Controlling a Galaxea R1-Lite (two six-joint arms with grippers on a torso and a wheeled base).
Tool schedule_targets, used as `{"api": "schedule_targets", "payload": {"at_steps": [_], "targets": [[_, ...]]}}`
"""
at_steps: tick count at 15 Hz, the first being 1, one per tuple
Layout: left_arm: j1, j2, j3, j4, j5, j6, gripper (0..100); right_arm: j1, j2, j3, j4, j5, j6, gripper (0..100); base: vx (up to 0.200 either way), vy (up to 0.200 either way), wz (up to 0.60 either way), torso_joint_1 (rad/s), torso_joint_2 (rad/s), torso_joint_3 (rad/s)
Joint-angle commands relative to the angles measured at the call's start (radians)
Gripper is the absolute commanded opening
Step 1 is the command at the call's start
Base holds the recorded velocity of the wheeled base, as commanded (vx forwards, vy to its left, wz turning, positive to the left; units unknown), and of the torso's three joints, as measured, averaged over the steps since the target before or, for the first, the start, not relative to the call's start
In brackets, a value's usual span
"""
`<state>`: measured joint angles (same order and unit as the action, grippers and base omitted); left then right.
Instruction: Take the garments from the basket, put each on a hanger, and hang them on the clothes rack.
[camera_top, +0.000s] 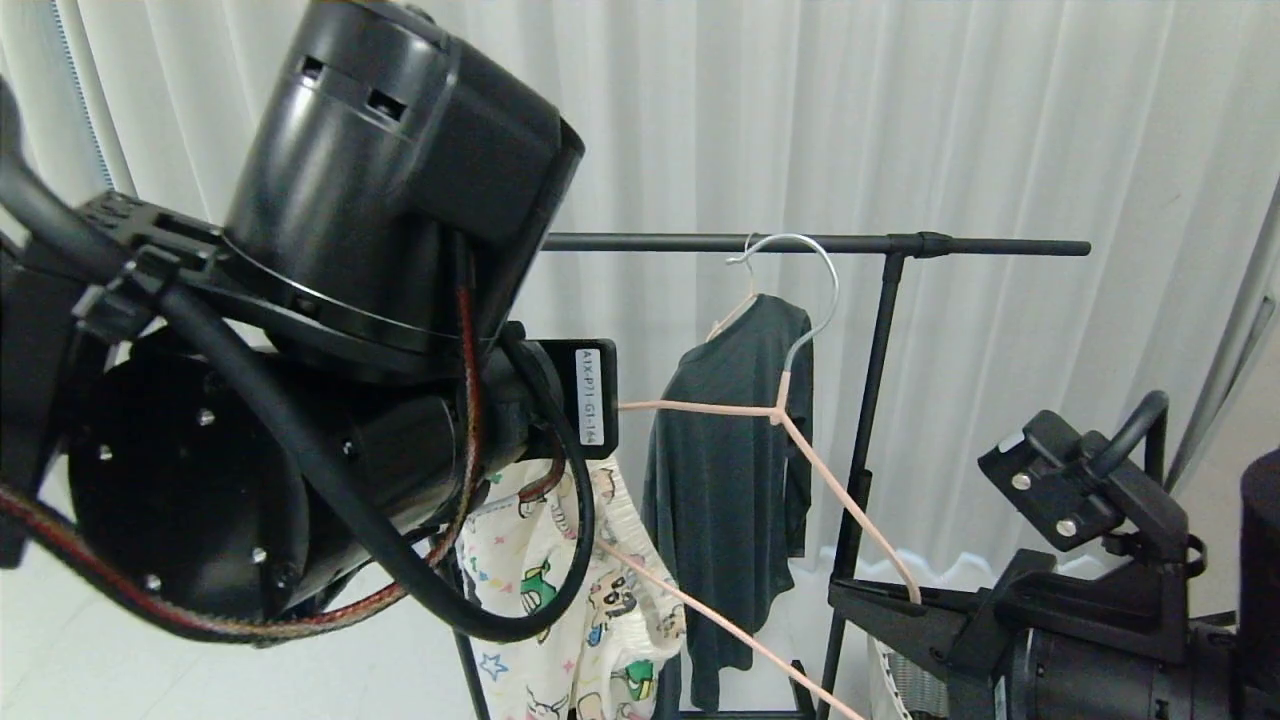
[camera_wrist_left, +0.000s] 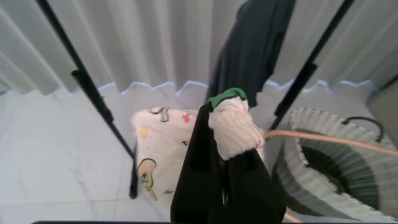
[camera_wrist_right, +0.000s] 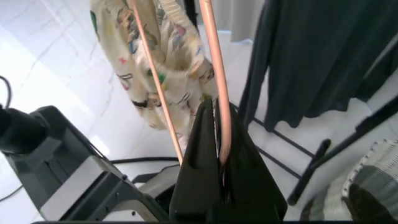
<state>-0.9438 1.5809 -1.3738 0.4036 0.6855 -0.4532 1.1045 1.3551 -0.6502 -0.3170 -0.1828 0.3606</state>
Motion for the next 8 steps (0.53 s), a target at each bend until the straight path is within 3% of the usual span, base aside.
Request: {"api": "schedule_targets", "payload": {"at_steps": [1,8], "targets": [[-0.044,0.005,-0.019,0.000,0.000,-0.004,0,0.026,0.062,-0.009,-0.031,0.000,0.000,0,0.000,0.000,0.00,0.000,0.00,0.000],[-0.121,-0.001,-0.074,0.000,-0.004,-0.028,0,0.089,0.194,-0.094,-0.116,-0.001,0.026,0,0.000,0.000,0.00,0.000,0.00,0.000]]}}
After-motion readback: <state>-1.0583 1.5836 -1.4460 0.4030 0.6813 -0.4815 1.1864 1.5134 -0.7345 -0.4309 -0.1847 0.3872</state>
